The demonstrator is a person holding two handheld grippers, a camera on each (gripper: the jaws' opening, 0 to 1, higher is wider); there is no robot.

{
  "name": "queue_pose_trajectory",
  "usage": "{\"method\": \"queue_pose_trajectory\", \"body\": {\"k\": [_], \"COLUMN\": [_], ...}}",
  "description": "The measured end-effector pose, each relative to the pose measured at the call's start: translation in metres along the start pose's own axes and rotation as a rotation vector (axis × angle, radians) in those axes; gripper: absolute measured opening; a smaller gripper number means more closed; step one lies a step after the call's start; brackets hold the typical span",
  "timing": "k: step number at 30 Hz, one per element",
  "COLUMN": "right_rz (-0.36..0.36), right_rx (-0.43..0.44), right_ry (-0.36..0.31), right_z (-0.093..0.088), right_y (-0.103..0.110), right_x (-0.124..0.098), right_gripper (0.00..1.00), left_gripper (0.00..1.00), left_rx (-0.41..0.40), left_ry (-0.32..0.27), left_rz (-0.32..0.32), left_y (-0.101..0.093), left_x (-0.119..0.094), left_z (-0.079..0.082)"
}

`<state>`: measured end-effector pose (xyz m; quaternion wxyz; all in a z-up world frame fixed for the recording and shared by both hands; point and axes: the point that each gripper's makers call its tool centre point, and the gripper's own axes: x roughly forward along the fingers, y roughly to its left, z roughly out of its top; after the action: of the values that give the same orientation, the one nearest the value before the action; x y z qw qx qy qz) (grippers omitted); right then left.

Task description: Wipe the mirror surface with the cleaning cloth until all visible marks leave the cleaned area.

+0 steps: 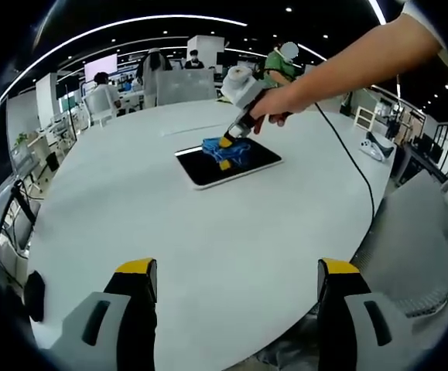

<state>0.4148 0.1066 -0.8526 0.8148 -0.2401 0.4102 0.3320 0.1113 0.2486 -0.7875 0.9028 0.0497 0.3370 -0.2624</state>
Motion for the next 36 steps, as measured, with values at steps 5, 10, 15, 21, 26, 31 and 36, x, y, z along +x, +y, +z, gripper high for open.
{"method": "queue_pose_trajectory", "body": {"k": [5,10,15,21,26,31,36], "right_rz": [-0.01,-0.015,-0.022,-0.026,-0.028,-0.024,-0.025], "right_rx": [-0.015,-0.016,-0.029,-0.03,-0.017,-0.011,-0.026], "right_ry": [-0.001,0.003,0.003,0.003,0.005,0.006,-0.007], "right_z": [0.003,0.004,0.006,0.011,0.01,0.013,0.018], "right_y": [-0.004,-0.007,-0.008,-0.013,-0.011,-0.016,-0.015], "right_x": [0.002,0.003,0.003,0.006,0.004,0.01,0.014], "right_gripper": [0.04,0.04,0.04,0.04,0.04,0.03,0.03], "left_gripper": [0.86,0.86,0.86,0.86,0.86,0.86,0.86], "left_rx": [0.004,0.0,-0.011,-0.017,-0.021,-0.026,-0.031], "left_ry": [0.008,0.004,-0.005,-0.006,-0.005,-0.008,-0.015], "left_rz": [0.003,0.003,-0.001,0.001,0.003,0.002,0.001], "left_y": [0.002,0.002,0.002,0.003,0.003,0.003,0.001], "left_x": [0.0,0.0,0.001,0.001,0.001,0.002,0.002], "left_z": [-0.002,-0.001,0.001,0.001,0.0,0.0,0.001]}}
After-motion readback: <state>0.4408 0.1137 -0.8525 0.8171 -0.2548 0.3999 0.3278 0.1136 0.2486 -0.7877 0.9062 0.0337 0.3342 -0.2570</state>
